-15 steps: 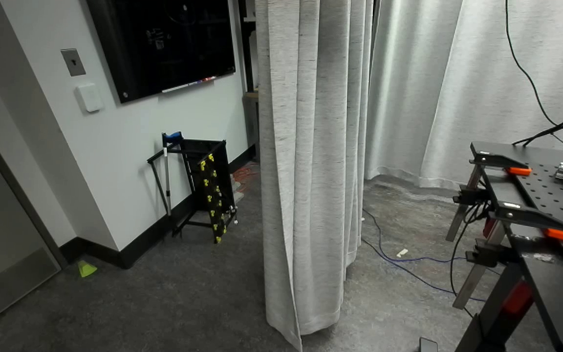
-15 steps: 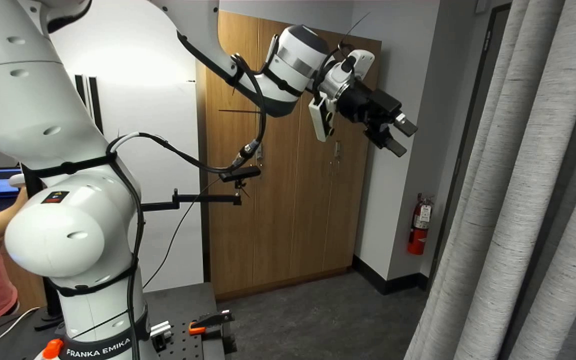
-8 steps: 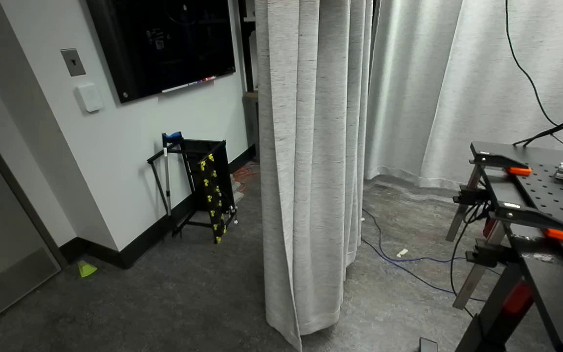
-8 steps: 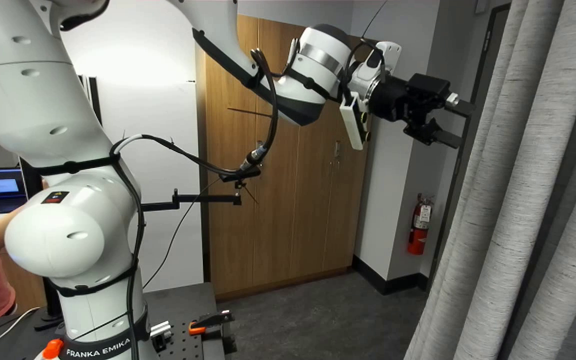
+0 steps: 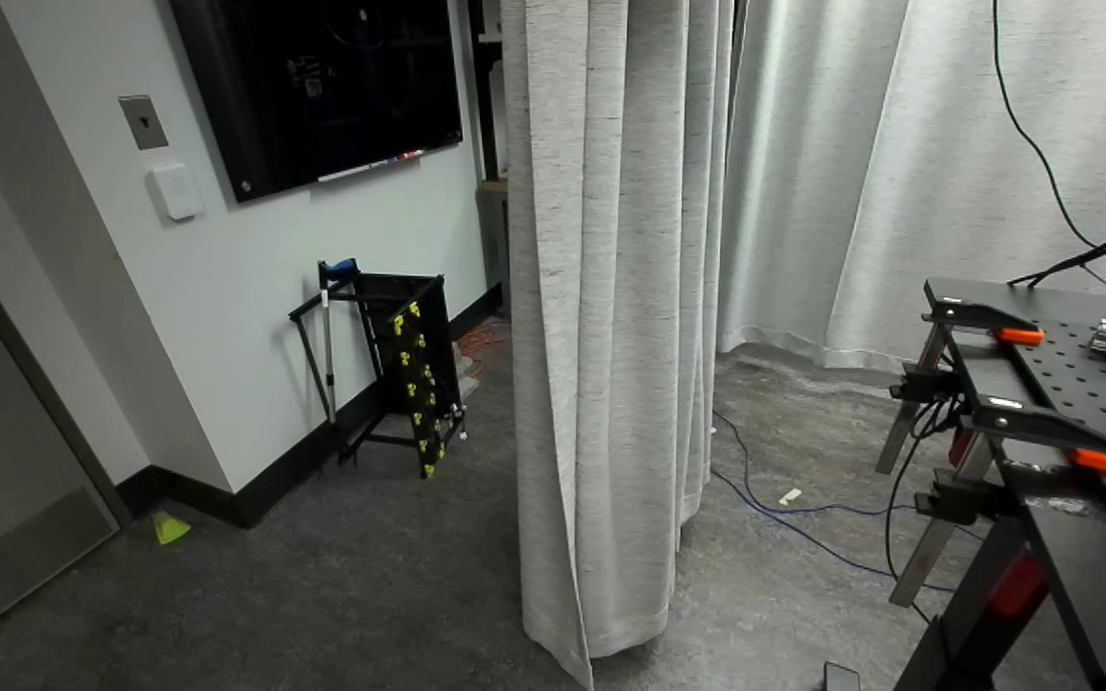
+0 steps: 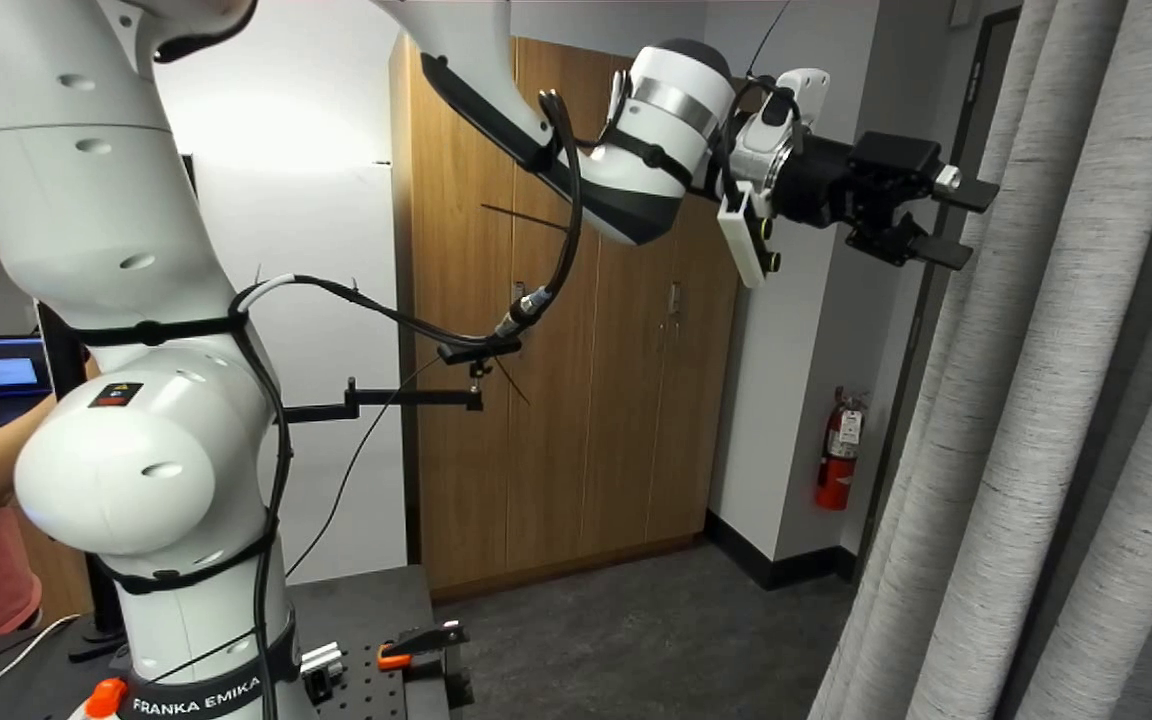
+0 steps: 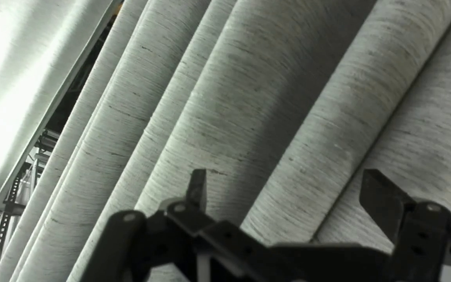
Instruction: Slide the curtain to the left
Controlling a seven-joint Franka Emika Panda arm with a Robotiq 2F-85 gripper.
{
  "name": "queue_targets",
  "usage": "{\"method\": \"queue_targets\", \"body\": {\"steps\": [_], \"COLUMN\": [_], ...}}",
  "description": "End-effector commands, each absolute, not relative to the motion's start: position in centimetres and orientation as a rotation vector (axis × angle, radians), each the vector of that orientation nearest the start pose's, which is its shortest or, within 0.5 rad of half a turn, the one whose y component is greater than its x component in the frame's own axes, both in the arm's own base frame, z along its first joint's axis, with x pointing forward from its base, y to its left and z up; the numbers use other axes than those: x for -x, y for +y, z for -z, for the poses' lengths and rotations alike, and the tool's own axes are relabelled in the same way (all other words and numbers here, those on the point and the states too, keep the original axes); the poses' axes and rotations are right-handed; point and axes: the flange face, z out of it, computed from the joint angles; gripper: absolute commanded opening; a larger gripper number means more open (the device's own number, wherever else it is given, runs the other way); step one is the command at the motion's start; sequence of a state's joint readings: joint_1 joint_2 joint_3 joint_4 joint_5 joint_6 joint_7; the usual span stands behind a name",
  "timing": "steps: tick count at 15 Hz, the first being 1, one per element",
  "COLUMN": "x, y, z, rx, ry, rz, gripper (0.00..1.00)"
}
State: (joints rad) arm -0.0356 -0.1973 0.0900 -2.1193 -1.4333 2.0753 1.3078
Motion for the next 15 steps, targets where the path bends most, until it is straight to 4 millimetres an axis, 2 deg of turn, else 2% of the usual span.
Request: {"method": "queue_targets", "body": {"steps": [1, 4, 8, 15], "x": [-55.3, -56.5, -58.2, -60.6], "y": [-0.3, 0.9, 0.9, -1.3], "z": [-57.6, -58.7, -59.1, -57.2], "rx": [-1.884, -1.881, -1.874, -1.819], "ry": [-0.600, -0.628, -0.653, -0.679], "rz": [-1.165, -1.226, -1.261, -1.288], "gripper": [1.00, 1.00, 1.00, 1.00]}}
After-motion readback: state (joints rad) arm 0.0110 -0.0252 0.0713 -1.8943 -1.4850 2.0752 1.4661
